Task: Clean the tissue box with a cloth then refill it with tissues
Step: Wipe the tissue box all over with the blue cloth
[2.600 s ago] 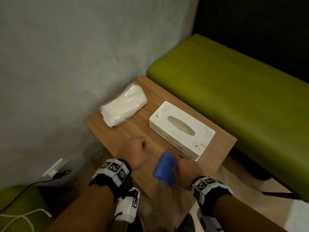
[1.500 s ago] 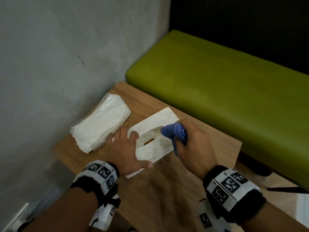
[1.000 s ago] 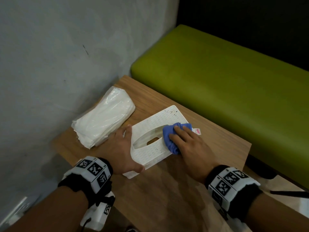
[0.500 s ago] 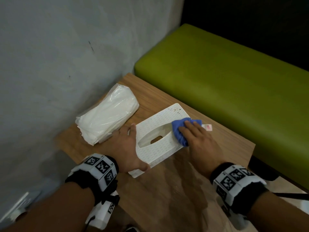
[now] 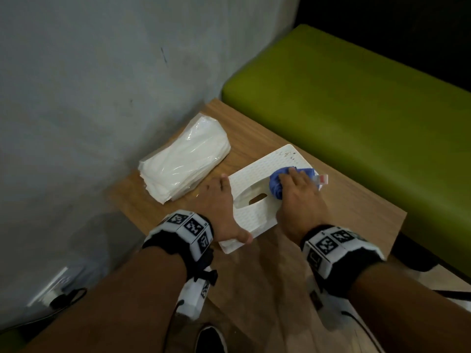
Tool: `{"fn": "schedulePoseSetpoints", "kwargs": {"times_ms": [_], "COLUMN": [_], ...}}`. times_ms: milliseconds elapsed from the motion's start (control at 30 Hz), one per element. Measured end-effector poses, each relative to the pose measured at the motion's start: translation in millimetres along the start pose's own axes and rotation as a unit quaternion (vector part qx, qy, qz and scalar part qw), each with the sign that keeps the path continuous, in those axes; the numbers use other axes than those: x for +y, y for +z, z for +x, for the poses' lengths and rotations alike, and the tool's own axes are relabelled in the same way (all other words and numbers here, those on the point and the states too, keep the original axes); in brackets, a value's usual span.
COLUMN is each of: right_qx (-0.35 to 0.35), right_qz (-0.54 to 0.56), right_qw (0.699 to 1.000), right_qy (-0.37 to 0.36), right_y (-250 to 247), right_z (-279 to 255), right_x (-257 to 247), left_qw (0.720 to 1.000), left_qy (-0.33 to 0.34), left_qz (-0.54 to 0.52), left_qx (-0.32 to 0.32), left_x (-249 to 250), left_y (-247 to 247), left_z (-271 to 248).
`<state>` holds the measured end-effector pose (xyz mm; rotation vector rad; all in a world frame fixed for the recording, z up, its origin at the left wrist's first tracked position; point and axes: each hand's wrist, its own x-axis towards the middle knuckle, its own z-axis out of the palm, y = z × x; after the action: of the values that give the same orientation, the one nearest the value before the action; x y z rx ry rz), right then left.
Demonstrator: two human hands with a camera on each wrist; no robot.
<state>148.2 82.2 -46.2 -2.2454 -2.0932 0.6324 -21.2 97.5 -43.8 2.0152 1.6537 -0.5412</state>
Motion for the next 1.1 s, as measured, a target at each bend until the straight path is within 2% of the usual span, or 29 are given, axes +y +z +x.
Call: {"fn": "schedulePoseSetpoints", "kwargs": {"times_ms": [67,200,300,367,400,533,567,633,700,767,867,933,1100], "right_qx": [-0.016,-0.083,-0.032,-0.011,-0.007,-0.052,-0.067,-0.045,0.014,0.050,0.097,0.089,0.005], "right_qz": [0.012,-0.043,-0.027,0.000,0.006,-0.030,-0.043,-0.040,-0.005,0.026,0.060,0.055,-0.019], "right_qw": [1.000,0.990,0.997,0.999,0.999,0.983,0.980,0.989,0.999,0.998,0.991,0.992,0.997], "right_qy": [-0.006,-0.106,-0.064,-0.032,-0.041,-0.173,-0.181,-0.134,-0.044,0.021,0.074,0.068,-0.070], "right_y": [8.6,16.3,8.3,4.1,4.0,15.5,16.3,9.6,-3.1,-15.9,-26.2,-24.2,2.1], "right_z": [-8.2,-33.1,-23.2,-17.8,-18.8,-45.3,-47.8,-38.3,-19.3,4.0,36.6,51.6,37.7], "right_x": [-16.0,-8.1,18.2,15.5,6.8,-18.2,-13.4,5.2,22.3,30.6,28.1,19.5,0.8], "left_qw": [1.000,0.999,1.000,1.000,1.000,0.999,0.999,0.998,0.999,0.999,1.000,0.999,0.999], "left_qy": [-0.005,-0.006,0.005,0.006,0.003,-0.007,-0.011,-0.017,-0.018,-0.011,0.016,0.038,0.051], "left_qz": [-0.025,-0.044,-0.018,-0.006,-0.008,-0.035,-0.037,-0.036,-0.020,-0.010,0.003,0.011,0.003], "left_qx": [0.011,0.018,0.009,0.014,0.020,0.034,0.037,0.038,0.037,0.031,0.017,0.014,-0.008], "left_x": [1.6,-6.8,-10.7,-9.6,-9.2,-9.5,-9.6,-8.4,-5.9,-4.8,-5.0,-5.8,-11.7], "left_y": [2.1,4.7,6.0,6.9,7.7,11.5,12.4,13.2,11.7,8.8,4.1,0.8,-4.2], "left_z": [1.2,0.2,-4.1,-6.3,-7.0,-7.5,-7.8,-8.0,-7.3,-5.4,-2.1,1.2,10.8]}}
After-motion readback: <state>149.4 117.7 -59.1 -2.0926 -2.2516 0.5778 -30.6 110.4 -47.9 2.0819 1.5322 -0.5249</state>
